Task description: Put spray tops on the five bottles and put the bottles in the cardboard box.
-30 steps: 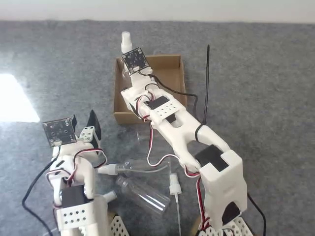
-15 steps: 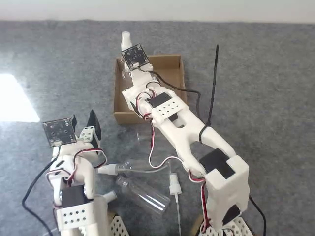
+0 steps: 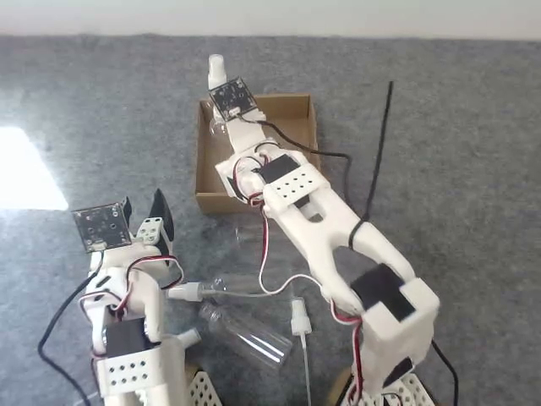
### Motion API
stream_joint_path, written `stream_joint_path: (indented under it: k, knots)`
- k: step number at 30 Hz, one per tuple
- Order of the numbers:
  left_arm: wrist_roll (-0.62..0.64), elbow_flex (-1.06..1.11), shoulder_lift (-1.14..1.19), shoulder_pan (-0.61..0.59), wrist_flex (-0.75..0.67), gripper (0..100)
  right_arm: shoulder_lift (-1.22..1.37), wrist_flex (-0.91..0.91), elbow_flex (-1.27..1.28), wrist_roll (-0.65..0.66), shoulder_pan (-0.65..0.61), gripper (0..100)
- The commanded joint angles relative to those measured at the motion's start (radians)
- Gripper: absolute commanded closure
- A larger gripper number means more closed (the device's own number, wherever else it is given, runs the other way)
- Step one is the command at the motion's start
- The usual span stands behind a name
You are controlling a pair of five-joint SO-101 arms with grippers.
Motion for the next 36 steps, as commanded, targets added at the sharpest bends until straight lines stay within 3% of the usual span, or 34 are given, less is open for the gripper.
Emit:
stream_joint_path:
  k: [1,28,36]
  knots:
    - [-0.008,-0.008,-0.005,-0.003,0.005,83,-0.133,0.081,-0.066,0.015,0.002,71.3]
    - [-0.008,-0.007,-0.005,-0.003,0.002,83,-0.518,0.526,-0.066,0.017,-0.007,71.3]
    - [-0.008,0.001,-0.005,-0.002,-0.003,83,-0.590,0.704,-0.066,0.008,-0.073,71.3]
